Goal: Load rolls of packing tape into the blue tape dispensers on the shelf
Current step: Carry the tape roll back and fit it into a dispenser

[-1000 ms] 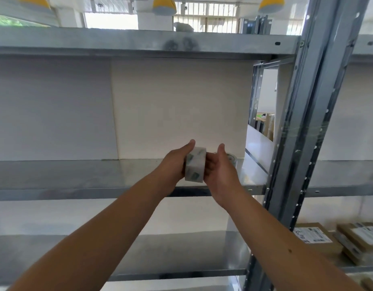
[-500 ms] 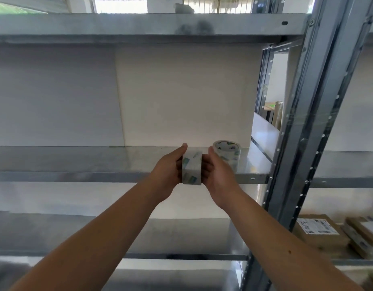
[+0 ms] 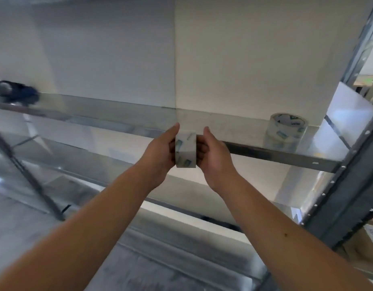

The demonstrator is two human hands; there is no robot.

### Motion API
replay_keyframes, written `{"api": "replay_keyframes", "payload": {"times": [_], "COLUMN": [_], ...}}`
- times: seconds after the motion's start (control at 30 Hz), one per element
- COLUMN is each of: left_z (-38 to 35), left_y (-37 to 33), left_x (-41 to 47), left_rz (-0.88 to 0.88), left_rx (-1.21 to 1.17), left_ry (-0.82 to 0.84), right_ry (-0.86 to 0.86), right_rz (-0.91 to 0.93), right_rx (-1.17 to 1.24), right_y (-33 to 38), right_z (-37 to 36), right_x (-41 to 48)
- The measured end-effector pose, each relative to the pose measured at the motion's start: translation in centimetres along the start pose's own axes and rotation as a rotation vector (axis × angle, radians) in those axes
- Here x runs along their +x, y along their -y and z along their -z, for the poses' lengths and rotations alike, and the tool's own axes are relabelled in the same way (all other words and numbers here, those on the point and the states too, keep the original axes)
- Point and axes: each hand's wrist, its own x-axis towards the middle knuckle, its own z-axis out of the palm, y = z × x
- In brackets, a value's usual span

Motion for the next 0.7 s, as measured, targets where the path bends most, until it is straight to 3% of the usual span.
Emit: {"api": "replay_keyframes", "payload": {"times": [0.7], "left_z": [27.1], "left_y": [-5.5], "left_x": [-18.0], "left_rz": [-0.178], "left_rx": [-0.088], "left_ry": [-0.830], "right_ry": [0.622], "right_rz": [-0.224], "right_rx": [-0.037], "right_y": [-11.7], "right_z": [-31.9], "right_x": [-6.6]}}
